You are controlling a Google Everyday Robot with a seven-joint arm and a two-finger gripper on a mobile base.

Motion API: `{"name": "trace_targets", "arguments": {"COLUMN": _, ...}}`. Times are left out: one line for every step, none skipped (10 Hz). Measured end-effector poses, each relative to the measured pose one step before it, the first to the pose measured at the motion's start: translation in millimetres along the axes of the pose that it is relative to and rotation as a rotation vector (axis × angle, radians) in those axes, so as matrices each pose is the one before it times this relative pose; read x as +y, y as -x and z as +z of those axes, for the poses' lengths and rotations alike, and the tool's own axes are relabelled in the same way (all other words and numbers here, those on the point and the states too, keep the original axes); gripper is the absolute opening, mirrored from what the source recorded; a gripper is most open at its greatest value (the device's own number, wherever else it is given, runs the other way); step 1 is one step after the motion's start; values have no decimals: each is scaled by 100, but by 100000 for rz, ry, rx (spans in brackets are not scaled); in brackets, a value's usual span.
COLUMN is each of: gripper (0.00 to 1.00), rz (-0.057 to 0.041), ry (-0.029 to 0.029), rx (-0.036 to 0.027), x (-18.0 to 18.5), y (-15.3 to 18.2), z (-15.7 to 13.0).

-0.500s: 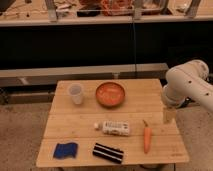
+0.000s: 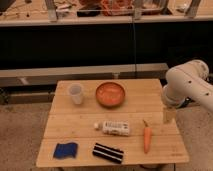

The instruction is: Pick up the ceramic bowl

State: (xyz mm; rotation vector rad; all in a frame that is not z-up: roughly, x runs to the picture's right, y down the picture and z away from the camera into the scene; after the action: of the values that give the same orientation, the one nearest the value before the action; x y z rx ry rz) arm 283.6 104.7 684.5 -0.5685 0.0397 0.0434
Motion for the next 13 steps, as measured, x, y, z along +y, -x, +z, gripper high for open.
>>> {"name": "trace_targets", "arguments": {"gripper": 80, "rz": 7, "ry": 3, "rx": 1, "x": 1, "y": -3, "z": 1}}
{"name": "trace_targets", "arguments": {"gripper": 80, "rz": -1, "ry": 0, "rx": 1, "x": 1, "y": 1, "z": 0}}
{"name": "trace_targets", "arguments": {"gripper": 80, "rz": -5, "ry": -1, "rx": 2, "x": -1, "y": 1, "z": -1}}
{"name": "trace_targets", "arguments": {"gripper": 80, "rz": -2, "ry": -20, "rx": 15, "x": -3, "y": -2, "z": -13}}
{"name": "trace_targets", "arguments": {"gripper": 80, "rz": 3, "ry": -9, "rx": 5, "x": -1, "y": -2, "z": -4}}
{"name": "trace_targets", "arguments": {"gripper": 80, "rz": 1, "ry": 0, "rx": -2, "x": 0, "y": 1, "z": -2}}
{"name": "trace_targets", "arguments": {"gripper": 80, "rz": 2, "ry": 5, "rx": 0, "x": 1, "y": 0, "z": 3}}
{"name": "trace_targets", "arguments": {"gripper": 80, "rz": -159, "ry": -117, "rx": 101, "x": -19, "y": -5, "z": 15}}
{"name": "trace_targets", "arguments": {"gripper": 80, "rz": -2997, "ry": -1575, "rx": 987, "x": -541, "y": 465, "z": -42}}
{"name": "trace_targets", "arguments": {"gripper": 80, "rz": -3522, "ry": -1092, "rx": 48, "x": -594, "y": 990, "z": 36}}
{"name": "trace_targets", "arguments": {"gripper": 80, "rz": -3685, "ry": -1300, "rx": 504, "x": -767, "y": 1051, "z": 71}}
{"name": "trace_targets", "arguments": {"gripper": 80, "rz": -3101, "ry": -1148, "rx": 200, "x": -670, "y": 1161, "z": -11}}
{"name": "trace_targets", "arguments": {"gripper": 80, "rz": -1219, "ry": -726, "rx": 504, "x": -162, "y": 72, "z": 10}}
